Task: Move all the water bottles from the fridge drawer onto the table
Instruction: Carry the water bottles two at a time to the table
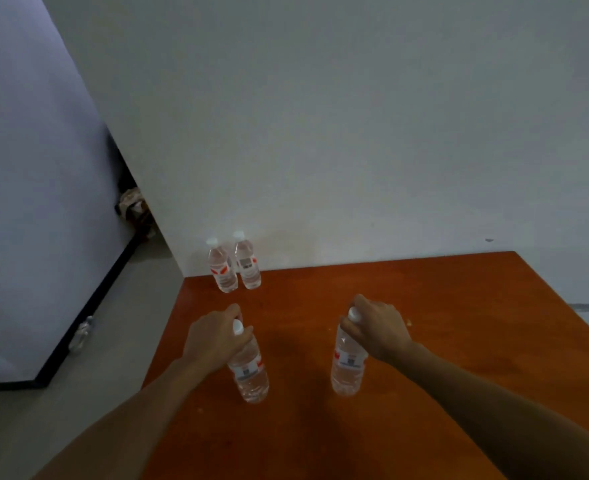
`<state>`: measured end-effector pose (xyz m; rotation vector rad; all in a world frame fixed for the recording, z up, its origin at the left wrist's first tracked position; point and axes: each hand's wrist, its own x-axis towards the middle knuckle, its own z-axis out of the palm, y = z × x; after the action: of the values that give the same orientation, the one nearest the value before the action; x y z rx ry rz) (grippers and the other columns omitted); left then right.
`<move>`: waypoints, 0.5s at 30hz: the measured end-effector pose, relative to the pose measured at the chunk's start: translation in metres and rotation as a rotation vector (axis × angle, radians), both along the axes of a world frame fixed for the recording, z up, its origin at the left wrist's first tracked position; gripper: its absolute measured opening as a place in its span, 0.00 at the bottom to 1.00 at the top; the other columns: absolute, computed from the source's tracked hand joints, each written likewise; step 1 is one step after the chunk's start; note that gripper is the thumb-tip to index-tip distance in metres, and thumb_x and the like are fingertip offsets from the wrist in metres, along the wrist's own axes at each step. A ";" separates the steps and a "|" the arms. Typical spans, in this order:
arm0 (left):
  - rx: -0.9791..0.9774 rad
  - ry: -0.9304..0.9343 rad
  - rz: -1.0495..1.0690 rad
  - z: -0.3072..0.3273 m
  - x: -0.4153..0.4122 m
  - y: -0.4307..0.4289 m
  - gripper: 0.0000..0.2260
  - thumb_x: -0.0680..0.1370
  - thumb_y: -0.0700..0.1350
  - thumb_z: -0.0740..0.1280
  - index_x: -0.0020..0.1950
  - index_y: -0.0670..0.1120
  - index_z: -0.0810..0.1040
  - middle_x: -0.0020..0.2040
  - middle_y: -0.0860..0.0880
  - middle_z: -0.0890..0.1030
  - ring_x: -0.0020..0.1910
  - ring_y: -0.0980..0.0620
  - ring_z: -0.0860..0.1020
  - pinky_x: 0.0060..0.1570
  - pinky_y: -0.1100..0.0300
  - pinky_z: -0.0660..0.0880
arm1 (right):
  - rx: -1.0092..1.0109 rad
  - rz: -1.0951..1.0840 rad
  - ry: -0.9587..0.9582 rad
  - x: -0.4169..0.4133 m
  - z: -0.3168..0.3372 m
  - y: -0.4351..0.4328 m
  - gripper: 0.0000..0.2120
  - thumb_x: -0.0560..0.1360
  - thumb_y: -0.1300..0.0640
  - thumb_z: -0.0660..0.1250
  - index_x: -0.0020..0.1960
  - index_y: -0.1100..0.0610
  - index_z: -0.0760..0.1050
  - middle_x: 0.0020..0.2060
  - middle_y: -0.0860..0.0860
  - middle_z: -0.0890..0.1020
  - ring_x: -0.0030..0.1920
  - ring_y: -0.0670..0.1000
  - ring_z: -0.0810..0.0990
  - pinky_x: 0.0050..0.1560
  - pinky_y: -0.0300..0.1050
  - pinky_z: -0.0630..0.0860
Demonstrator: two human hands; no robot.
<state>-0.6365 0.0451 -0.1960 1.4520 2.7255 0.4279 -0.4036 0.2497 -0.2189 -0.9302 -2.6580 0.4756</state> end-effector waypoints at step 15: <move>-0.003 -0.051 0.073 -0.035 -0.166 0.115 0.11 0.76 0.57 0.65 0.50 0.51 0.73 0.37 0.55 0.76 0.36 0.53 0.77 0.31 0.63 0.64 | -0.035 0.079 0.032 -0.247 -0.022 0.125 0.14 0.77 0.42 0.61 0.51 0.53 0.69 0.43 0.52 0.80 0.36 0.50 0.75 0.35 0.42 0.70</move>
<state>-0.8023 0.1604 -0.2312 1.3245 2.7445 0.4564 -0.6502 0.3751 -0.2405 -0.8229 -2.6735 0.5522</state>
